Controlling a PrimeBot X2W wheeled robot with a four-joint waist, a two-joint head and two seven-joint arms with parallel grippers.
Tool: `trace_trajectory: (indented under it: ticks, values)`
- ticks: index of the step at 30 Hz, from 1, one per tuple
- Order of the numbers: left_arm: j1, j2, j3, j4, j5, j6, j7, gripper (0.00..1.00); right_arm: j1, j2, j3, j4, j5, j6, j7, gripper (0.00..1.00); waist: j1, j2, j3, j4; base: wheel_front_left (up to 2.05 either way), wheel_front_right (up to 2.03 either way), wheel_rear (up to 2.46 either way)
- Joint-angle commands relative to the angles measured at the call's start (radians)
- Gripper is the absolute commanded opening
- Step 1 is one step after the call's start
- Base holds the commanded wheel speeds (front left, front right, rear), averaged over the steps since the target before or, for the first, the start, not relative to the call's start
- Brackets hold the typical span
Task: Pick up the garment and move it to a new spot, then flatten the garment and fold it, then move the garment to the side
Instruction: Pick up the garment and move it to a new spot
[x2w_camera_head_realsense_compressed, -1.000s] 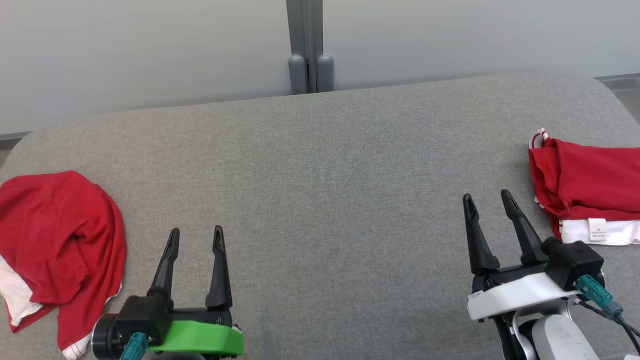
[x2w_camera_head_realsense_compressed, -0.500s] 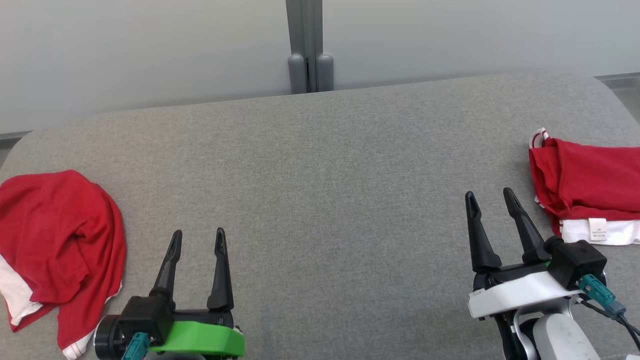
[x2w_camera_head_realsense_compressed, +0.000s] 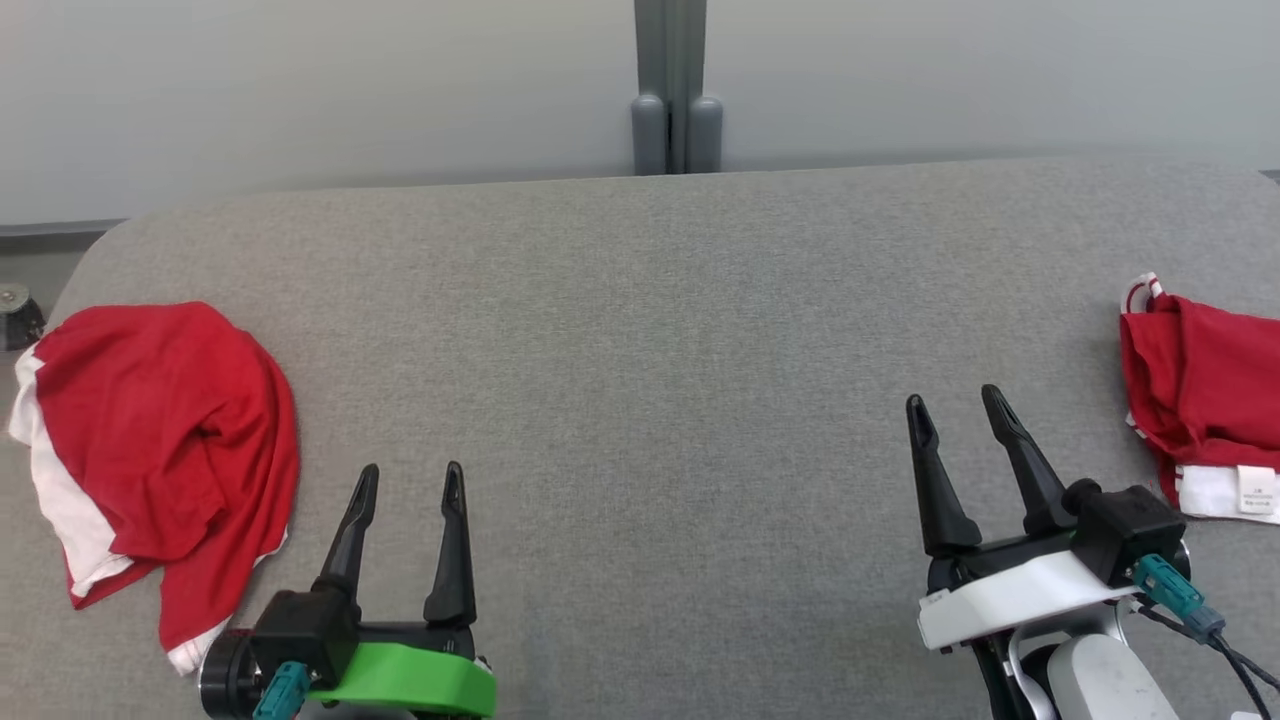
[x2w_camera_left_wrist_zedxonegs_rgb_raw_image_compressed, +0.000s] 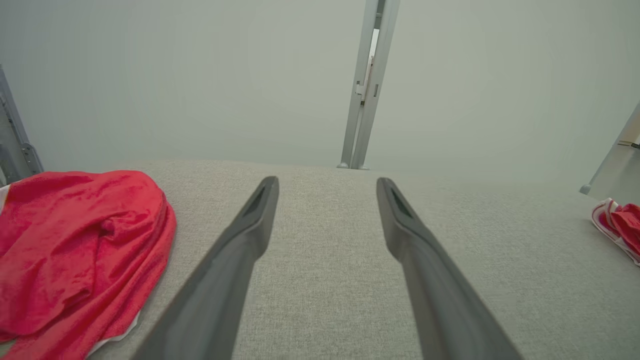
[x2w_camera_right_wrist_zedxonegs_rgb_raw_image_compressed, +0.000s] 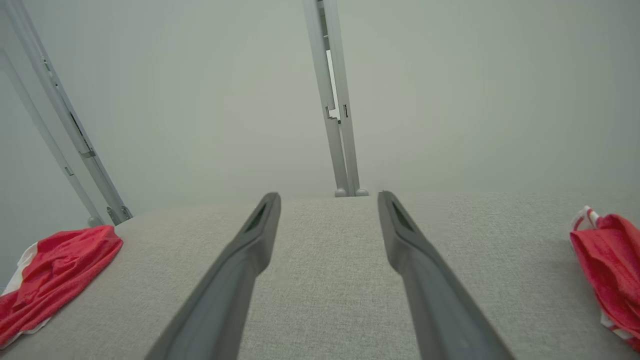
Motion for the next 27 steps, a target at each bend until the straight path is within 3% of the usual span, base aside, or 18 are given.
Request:
trace_trajectory:
  ticks: [1, 17, 27]
  values:
    - [-0.014, 0.002, 0.01, 0.004, 0.0, 0.002, 0.0, 1.0, 0.006, 0.0, 0.008, 0.005, 0.0, 0.0, -0.003, 1.0, 0.0001, 0.0, 0.005, 0.059, 0.0, 0.0, 0.0]
    - [0.003, 0.002, 0.101, -0.006, 0.011, 0.015, 0.0, 1.0, -0.014, -0.001, 0.13, 0.042, 0.04, 0.0, -0.003, 1.0, 0.0001, 0.0, -0.01, 0.318, 0.0, 0.0, 0.0]
    - [0.019, 0.002, 0.121, 0.002, 0.015, 0.016, 0.0, 1.0, -0.006, -0.001, 0.158, 0.065, 0.058, 0.0, -0.003, 1.0, 0.0001, 0.0, -0.016, 0.394, 0.0, 0.0, 0.0]
